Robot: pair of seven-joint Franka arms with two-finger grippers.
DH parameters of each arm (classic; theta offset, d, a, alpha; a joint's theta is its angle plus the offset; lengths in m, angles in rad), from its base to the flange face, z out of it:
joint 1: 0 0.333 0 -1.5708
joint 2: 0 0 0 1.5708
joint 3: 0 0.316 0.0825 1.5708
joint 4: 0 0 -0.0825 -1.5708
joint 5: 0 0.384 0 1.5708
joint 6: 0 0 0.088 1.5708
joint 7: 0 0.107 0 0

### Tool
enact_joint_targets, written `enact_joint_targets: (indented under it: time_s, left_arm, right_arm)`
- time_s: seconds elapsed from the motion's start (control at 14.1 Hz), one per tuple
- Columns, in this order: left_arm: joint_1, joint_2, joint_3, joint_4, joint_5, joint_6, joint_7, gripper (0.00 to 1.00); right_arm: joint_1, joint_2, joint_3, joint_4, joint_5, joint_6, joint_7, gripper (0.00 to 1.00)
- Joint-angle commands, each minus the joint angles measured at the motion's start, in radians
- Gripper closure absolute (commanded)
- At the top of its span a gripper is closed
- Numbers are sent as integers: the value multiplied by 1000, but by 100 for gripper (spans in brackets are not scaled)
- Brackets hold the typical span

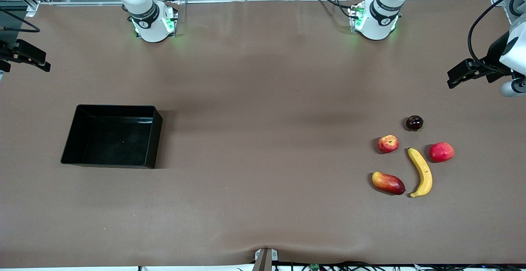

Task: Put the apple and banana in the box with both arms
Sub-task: 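Reach the left gripper down toward the small red apple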

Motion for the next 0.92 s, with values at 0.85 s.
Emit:
enact_joint_targets:
  time_s: [0.85]
  left_arm:
    - [-11,226,-7,18,1,118,-5,0]
  right_arm:
    - [-17,-16,8,-12,14,-3,4,0]
